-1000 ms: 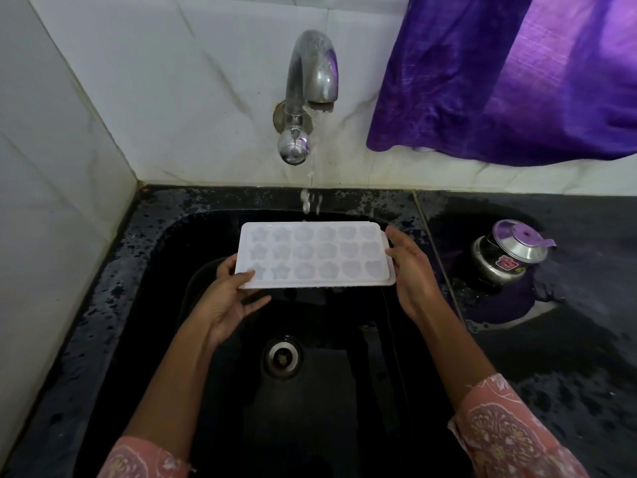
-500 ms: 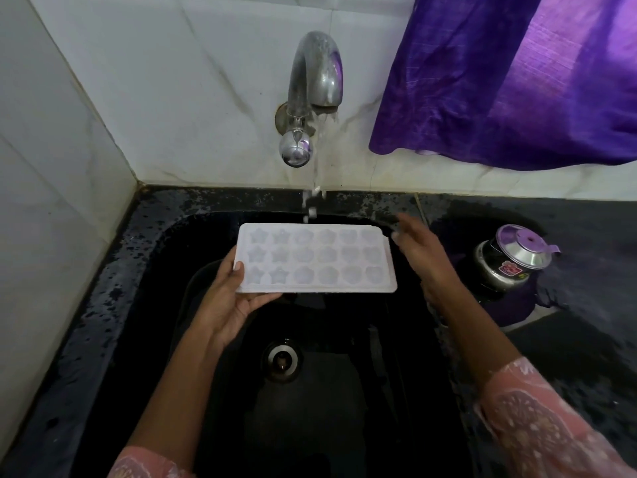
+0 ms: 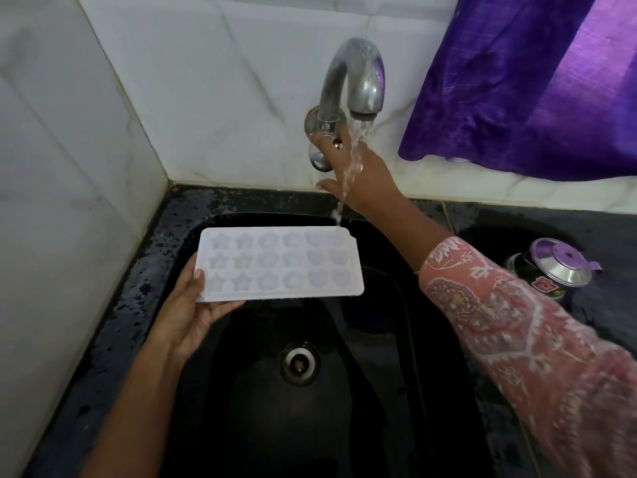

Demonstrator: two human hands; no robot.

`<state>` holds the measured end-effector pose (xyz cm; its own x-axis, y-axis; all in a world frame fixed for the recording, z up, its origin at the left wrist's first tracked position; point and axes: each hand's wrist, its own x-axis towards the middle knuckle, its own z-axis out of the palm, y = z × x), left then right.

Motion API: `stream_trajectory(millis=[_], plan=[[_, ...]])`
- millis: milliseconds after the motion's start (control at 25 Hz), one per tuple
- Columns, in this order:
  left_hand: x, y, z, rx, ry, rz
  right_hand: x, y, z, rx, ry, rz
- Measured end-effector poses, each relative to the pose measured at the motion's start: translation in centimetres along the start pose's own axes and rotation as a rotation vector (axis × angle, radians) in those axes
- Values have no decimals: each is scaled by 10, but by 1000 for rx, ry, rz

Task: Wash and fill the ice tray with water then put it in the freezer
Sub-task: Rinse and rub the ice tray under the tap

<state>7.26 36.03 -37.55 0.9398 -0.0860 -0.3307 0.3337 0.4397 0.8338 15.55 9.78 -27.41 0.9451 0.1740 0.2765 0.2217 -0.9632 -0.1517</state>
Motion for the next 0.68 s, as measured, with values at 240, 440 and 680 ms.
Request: stream_trajectory(millis=[240, 440, 680], plan=[[1, -9, 4, 16, -9, -20, 19, 7, 1, -170, 5, -149], [1, -12, 5, 12, 7, -23, 17, 5, 0, -233, 42, -150], [-2, -13, 5, 10, -18, -17, -22, 12, 11, 163, 120, 79]])
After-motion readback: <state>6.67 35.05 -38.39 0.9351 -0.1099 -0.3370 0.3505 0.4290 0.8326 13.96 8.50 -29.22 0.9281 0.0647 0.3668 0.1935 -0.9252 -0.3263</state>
